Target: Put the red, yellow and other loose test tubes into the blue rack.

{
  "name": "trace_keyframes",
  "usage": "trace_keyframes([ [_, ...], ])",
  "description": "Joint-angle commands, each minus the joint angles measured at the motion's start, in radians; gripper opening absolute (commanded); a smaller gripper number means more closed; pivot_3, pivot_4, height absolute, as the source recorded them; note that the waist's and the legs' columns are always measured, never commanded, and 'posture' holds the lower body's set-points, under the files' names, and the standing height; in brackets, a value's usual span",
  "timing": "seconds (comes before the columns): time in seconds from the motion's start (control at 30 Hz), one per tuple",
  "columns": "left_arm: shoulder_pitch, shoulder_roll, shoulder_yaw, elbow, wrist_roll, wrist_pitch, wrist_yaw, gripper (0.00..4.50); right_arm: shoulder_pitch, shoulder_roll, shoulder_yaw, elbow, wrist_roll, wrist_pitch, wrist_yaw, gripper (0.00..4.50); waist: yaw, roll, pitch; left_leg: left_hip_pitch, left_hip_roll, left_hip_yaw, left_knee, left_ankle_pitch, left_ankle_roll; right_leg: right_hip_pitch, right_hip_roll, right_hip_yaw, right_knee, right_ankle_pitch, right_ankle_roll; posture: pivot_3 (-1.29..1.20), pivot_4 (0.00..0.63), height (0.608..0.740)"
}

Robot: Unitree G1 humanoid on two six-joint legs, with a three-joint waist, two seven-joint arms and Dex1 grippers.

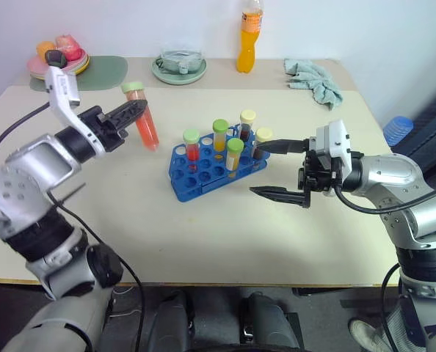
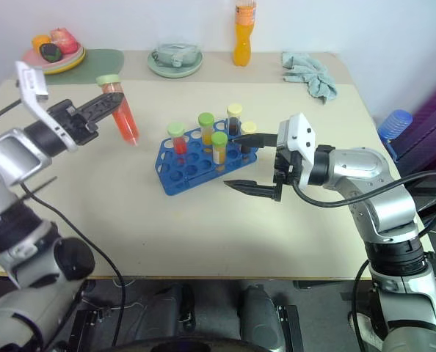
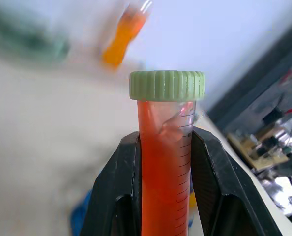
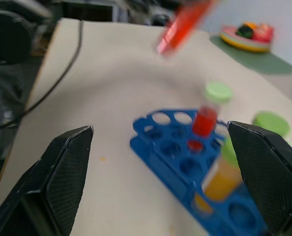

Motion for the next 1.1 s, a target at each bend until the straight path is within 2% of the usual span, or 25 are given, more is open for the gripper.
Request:
trace_keyframes([
  [0.03, 0.067, 0.010, -0.115, -0.061, 0.021, -0.280, -0.103, 0.77, 0.036, -0.015, -0.046, -0.063, -0.001, -0.003, -0.041, 4.50, 0.003, 0.000, 0.000, 0.000, 0.000, 0.000, 0.000, 0.000, 0.000, 0.000, 0.000, 0.000, 0.000, 0.000, 0.000, 0.00, 0.150, 0.740],
  [0.17, 0.143, 0.041, -0.286, -0.018, 0.089, -0.500, -0.206, 0.77, 0.140, -0.039, -0.112, -0.122, 0.008, 0.024, -0.104, 4.50, 0.007, 0.000, 0.000, -0.001, -0.001, 0.000, 0.000, -0.001, 0.001, 0.001, 0.000, 0.000, -0.002, 0.000, 0.000, 0.00, 0.150, 0.740],
  [0.3, 0.189, 0.059, -0.381, 0.024, 0.110, -0.677, -0.307, 0.77, 0.250, -0.049, -0.165, -0.182, 0.004, 0.051, -0.170, 4.50, 0.005, 0.000, 0.000, -0.001, -0.001, 0.000, 0.000, -0.001, 0.002, 0.001, 0.000, -0.001, -0.003, 0.000, 0.000, 0.00, 0.150, 0.740],
  [0.5, 0.222, 0.039, -0.451, 0.132, 0.106, -0.840, -0.381, 0.77, 0.418, -0.031, -0.254, -0.290, 0.017, 0.118, -0.300, 4.50, 0.002, 0.000, 0.000, 0.000, 0.000, -0.001, 0.000, -0.001, 0.002, 0.002, 0.000, 0.000, -0.002, 0.000, 0.000, 0.00, 0.150, 0.740],
  [0.73, 0.210, 0.022, -0.472, 0.301, 0.056, -0.927, -0.494, 0.77, 0.487, 0.009, -0.242, -0.352, -0.002, 0.122, -0.401, 4.50, 0.002, 0.000, 0.000, 0.000, 0.000, -0.001, 0.000, -0.001, 0.002, 0.002, 0.001, -0.001, -0.003, 0.000, 0.000, 0.00, 0.150, 0.740],
  [0.93, 0.218, 0.037, -0.540, 0.429, 0.140, -1.051, -0.568, 0.77, 0.534, 0.041, -0.227, -0.337, -0.038, 0.064, -0.420, 4.50, 0.005, 0.000, 0.000, 0.000, -0.001, -0.001, 0.000, -0.001, 0.002, 0.002, 0.001, -0.001, -0.003, 0.000, 0.000, 0.00, 0.150, 0.740],
  [1.1, 0.193, 0.024, -0.564, 0.492, 0.157, -1.086, -0.565, 0.77, 0.602, 0.064, -0.222, -0.334, -0.062, -0.001, -0.404, 4.50, 0.004, 0.000, 0.000, 0.000, -0.001, -0.001, 0.000, -0.001, 0.002, 0.002, 0.001, -0.001, -0.003, 0.000, 0.000, 0.00, 0.150, 0.740],
])
